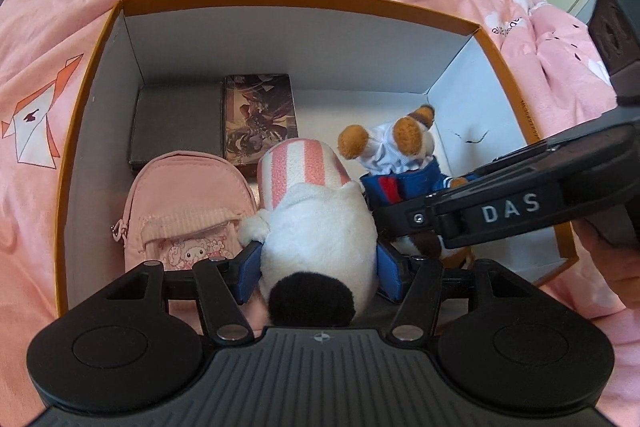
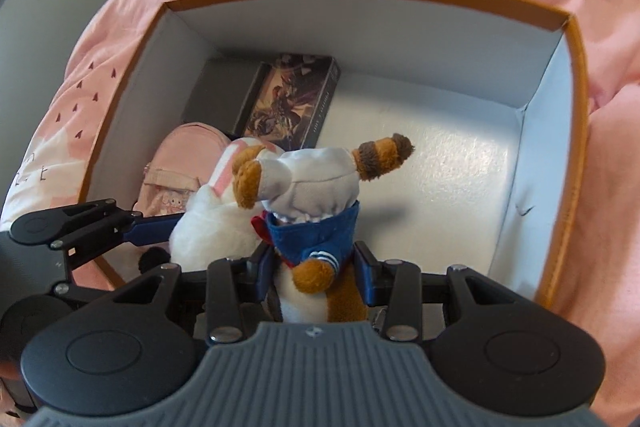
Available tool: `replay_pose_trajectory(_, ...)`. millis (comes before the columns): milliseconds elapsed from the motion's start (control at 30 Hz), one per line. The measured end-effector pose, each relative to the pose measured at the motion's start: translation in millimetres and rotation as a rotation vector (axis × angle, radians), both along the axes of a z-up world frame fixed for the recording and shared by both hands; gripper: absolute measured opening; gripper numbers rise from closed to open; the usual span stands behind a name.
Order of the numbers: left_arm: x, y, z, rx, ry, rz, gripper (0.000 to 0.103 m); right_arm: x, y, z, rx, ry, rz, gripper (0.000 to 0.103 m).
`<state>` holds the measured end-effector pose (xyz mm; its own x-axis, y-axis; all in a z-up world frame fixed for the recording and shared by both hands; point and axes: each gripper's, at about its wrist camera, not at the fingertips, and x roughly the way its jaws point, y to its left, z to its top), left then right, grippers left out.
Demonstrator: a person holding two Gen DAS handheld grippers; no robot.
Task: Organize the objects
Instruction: 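Lower both plush toys into the box and open both tools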
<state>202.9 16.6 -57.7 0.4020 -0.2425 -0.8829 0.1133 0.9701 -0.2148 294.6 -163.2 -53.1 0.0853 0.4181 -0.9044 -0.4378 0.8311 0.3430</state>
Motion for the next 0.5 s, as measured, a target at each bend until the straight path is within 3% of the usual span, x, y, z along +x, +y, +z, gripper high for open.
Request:
replay_pose_trajectory(200,3,1,-6,-0.026,-0.009,0.015,0.071,8,6,-20,-0.018,0.044,-0.032,0.043)
replay_pose_trajectory(267,1,2,-6,-0.034,-0.023,0.019,0.076,9,6,-22,-0.019,0.042,-0.043,0.043)
replay_pose_trajectory(500,-5,10,-1,-0.089,-0.062,0.045,0.083,3,10,-17,-0.037,-0.029,-0.018,0.046)
